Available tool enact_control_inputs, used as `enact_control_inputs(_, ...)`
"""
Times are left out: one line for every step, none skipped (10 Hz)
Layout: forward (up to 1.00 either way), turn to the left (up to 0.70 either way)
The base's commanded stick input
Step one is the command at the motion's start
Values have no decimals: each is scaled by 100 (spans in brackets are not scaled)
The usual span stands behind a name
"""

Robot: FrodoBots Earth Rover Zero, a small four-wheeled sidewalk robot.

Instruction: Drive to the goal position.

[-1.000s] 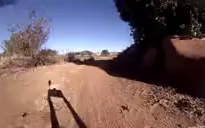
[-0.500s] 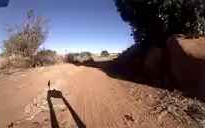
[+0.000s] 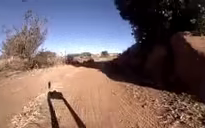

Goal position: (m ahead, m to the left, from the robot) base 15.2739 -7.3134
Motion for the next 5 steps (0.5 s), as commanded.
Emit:
enact_control_inputs(50, 0)
enact_control_inputs(50, 0)
enact_control_inputs(50, 0)
enact_control_inputs(50, 0)
enact_control_inputs(50, 0)
